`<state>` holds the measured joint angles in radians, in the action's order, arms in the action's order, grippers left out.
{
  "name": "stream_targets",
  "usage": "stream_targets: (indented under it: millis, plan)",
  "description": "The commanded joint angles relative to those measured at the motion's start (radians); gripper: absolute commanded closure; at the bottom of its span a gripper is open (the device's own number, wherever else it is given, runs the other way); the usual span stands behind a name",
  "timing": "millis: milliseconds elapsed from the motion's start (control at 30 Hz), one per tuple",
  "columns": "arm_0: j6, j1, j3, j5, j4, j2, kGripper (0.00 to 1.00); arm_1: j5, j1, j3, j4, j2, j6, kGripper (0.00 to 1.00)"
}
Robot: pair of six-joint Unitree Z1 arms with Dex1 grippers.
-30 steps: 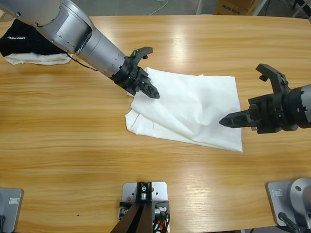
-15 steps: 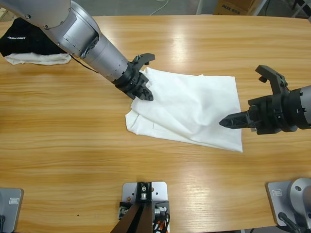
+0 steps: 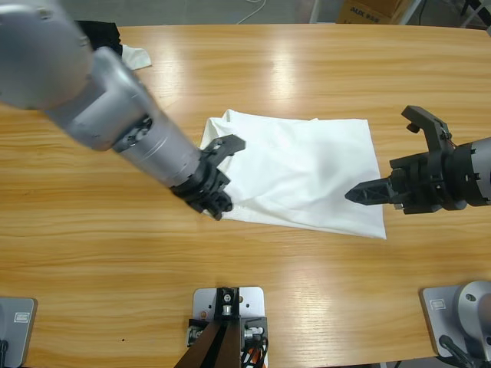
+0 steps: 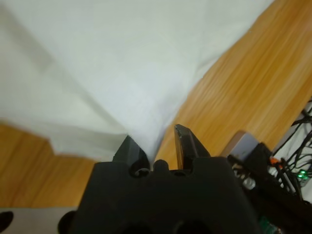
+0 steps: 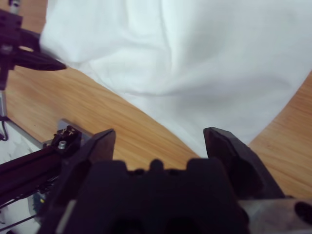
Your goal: Fold clothes
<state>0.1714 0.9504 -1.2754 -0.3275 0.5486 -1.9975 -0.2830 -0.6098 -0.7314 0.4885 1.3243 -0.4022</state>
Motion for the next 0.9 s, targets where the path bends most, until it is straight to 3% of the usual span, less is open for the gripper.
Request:
stream_targets:
  millis: [33, 300, 400, 533, 700, 867, 900]
  plan:
    - [0.008, -0.071, 0.112, 0.056, -0.007, 0.091, 0.743, -0.018, 0.013, 0.038, -0.018, 0.009, -0.012, 0.266]
    - [0.013, -0.075, 0.173, 0.059, -0.009, 0.113, 0.725, -0.01, 0.013, 0.038, -0.019, 0.024, -0.019, 0.262]
    - [0.047, -0.086, 0.157, 0.132, -0.019, 0.19, 0.665, -0.001, 0.013, 0.038, -0.019, 0.022, -0.024, 0.266]
    - [0.11, -0.159, -0.016, 0.127, -0.018, 0.237, 0.672, 0.002, 0.013, 0.04, -0.019, 0.013, -0.026, 0.266]
    - [0.418, -0.191, -0.288, 0.003, 0.062, 0.019, 0.695, 0.006, 0.013, 0.04, -0.021, 0.016, -0.027, 0.266]
    - [0.615, -0.174, -0.377, -0.01, 0.15, -0.109, 0.341, 0.007, 0.013, 0.04, -0.021, 0.017, -0.029, 0.266]
    - [0.654, -0.166, -0.387, -0.01, 0.172, -0.127, 0.311, 0.007, 0.013, 0.04, -0.023, 0.021, -0.029, 0.263]
